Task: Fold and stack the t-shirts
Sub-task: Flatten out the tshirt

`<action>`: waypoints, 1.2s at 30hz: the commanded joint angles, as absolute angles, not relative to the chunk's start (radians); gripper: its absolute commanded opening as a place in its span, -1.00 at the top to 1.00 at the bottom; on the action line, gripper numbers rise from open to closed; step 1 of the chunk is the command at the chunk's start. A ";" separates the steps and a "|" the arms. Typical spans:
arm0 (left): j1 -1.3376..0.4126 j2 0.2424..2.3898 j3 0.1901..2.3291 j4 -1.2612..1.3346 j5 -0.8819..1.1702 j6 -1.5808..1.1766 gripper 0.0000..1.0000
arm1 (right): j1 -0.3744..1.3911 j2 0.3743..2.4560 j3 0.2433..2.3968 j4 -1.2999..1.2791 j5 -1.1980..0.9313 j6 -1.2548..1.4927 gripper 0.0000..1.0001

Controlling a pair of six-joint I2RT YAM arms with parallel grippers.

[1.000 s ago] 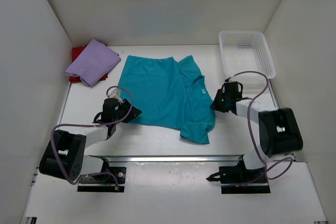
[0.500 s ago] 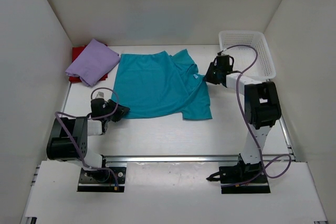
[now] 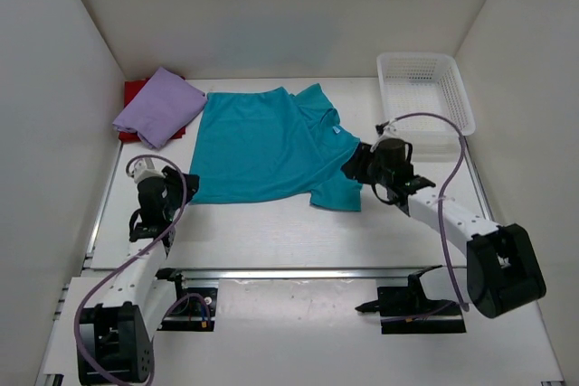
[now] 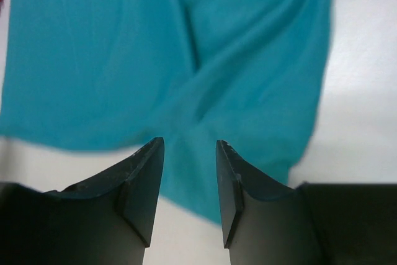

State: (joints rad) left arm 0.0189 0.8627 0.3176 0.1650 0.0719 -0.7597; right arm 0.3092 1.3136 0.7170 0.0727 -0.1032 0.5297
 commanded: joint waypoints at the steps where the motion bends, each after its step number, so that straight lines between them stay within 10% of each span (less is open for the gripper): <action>1: 0.057 0.845 0.250 0.006 0.005 -0.727 -0.09 | 0.380 1.226 0.602 0.111 -0.123 0.546 0.26; 14: 0.106 0.997 0.176 0.142 -0.035 -0.883 -0.23 | 0.361 0.914 0.345 0.052 -0.245 0.529 0.23; 36: 0.022 1.079 0.236 0.275 -0.032 -0.853 1.00 | 0.253 1.107 0.370 0.000 -0.175 0.494 0.02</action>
State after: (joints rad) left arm 0.0750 1.1095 0.1982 0.2489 -0.0174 -0.8837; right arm 0.2375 1.0603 0.3168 -0.0196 -0.2207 0.5152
